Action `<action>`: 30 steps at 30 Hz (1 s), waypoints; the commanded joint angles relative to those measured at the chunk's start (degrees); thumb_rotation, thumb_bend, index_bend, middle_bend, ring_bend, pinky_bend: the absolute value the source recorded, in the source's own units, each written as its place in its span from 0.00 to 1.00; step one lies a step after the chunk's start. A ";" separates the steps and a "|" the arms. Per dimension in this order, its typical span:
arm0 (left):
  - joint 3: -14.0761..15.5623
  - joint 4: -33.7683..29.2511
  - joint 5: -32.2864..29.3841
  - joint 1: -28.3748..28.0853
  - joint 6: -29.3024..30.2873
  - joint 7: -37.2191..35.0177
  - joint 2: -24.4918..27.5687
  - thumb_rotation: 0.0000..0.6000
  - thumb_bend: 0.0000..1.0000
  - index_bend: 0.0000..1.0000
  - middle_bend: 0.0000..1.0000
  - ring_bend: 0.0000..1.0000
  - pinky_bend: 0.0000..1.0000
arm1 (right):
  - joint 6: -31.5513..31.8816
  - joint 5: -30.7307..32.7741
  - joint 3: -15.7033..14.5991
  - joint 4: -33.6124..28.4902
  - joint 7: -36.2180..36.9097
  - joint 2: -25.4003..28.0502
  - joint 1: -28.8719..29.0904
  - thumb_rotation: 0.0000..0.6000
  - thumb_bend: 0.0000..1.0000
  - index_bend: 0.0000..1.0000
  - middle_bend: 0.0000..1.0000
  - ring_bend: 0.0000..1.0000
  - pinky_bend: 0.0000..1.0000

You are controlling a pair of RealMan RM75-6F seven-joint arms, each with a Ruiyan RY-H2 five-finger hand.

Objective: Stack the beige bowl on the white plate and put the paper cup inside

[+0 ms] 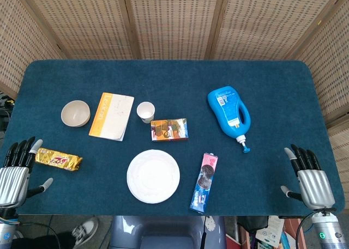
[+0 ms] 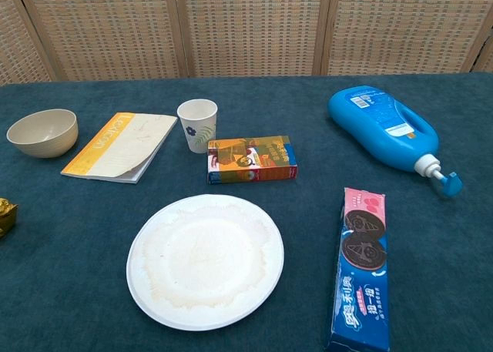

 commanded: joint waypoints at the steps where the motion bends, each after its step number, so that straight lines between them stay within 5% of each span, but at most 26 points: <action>1: -0.01 -0.01 0.01 -0.03 -0.05 0.07 -0.03 1.00 0.13 0.00 0.00 0.00 0.00 | 0.05 -0.03 -0.02 0.06 0.05 0.01 -0.04 1.00 0.14 0.00 0.00 0.00 0.00; 30: 0.35 0.00 0.32 -0.38 -0.77 0.21 -0.31 1.00 0.13 0.00 0.00 0.00 0.00 | 3.27 -2.33 0.21 0.59 1.73 0.16 -1.02 1.00 0.14 0.00 0.00 0.00 0.00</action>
